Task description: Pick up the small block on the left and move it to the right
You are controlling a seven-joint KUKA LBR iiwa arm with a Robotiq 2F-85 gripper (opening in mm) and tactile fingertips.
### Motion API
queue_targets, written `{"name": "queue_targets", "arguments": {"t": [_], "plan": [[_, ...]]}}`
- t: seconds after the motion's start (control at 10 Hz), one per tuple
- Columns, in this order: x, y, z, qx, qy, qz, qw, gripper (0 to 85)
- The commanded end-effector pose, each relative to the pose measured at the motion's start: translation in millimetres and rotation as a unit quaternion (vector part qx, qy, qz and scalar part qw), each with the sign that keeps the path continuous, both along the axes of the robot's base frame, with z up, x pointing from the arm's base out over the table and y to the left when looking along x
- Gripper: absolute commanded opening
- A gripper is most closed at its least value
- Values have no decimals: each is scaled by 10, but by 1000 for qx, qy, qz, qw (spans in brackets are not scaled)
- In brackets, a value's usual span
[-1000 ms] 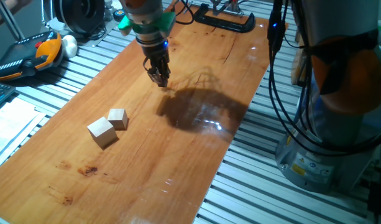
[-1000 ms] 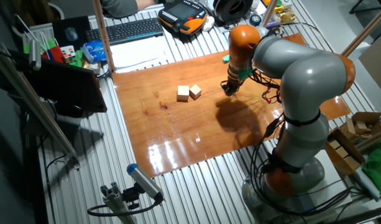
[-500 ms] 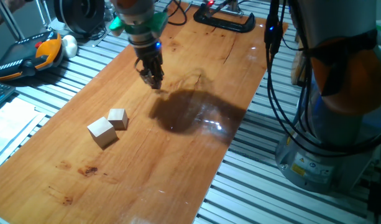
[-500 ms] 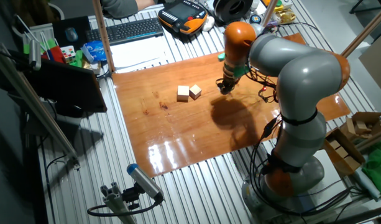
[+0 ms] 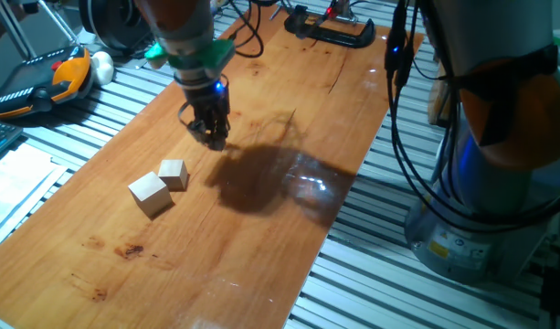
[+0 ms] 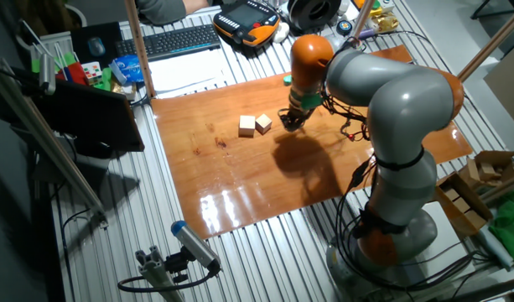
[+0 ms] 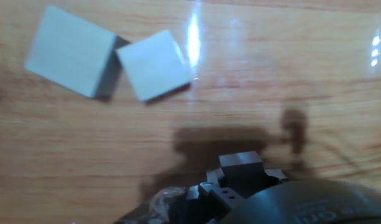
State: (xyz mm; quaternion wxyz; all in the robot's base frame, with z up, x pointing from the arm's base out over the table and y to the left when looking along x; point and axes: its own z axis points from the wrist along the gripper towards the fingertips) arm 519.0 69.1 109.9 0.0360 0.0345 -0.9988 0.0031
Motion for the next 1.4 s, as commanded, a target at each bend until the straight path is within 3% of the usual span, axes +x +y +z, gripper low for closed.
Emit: {"name": "queue_targets", "arguments": {"t": [0.0,0.3,0.6,0.8,1.0,1.3], "plan": [[-16,455,-23,4,1,-8,1000,7],[-77,720,-112,7,5,-45,999,7],[-72,855,-280,18,1,-62,998,33],[-74,903,-409,13,-9,-75,997,193],[-82,926,-491,2,-11,-83,996,450],[-64,922,-512,-4,-3,-79,997,487]]}}
